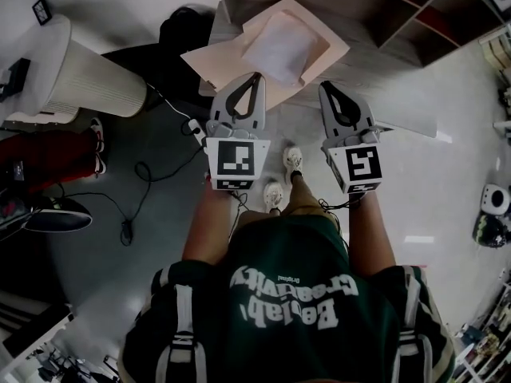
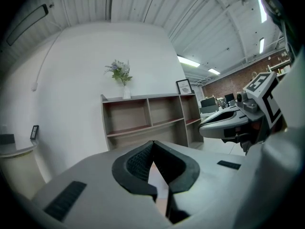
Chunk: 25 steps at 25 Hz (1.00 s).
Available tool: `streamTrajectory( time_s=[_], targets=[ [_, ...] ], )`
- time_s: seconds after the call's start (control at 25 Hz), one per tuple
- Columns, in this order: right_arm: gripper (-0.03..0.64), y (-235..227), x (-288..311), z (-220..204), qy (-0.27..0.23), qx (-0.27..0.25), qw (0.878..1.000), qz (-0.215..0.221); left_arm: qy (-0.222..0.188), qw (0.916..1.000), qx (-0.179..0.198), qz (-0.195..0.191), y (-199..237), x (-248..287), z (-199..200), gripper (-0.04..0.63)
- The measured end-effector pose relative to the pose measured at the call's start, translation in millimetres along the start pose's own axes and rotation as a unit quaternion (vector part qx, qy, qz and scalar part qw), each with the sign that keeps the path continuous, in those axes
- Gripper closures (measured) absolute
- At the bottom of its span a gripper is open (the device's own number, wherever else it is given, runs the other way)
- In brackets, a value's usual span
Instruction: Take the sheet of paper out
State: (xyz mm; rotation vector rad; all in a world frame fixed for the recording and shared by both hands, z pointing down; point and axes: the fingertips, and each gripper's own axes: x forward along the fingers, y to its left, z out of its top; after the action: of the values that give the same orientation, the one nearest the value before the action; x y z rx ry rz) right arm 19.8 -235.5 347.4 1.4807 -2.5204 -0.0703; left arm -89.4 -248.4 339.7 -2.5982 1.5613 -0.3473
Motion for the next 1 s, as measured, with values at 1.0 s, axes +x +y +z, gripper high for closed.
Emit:
streamTrajectory(
  time_s=[1.0],
  targets=[
    [0.58, -70.9, 171.4, -94.7, 0.051, -0.064, 0.983, 0.167, 0.065, 0.9959, 0.012, 0.062, 31.7, 177.3, -47.9, 0.578]
  ],
)
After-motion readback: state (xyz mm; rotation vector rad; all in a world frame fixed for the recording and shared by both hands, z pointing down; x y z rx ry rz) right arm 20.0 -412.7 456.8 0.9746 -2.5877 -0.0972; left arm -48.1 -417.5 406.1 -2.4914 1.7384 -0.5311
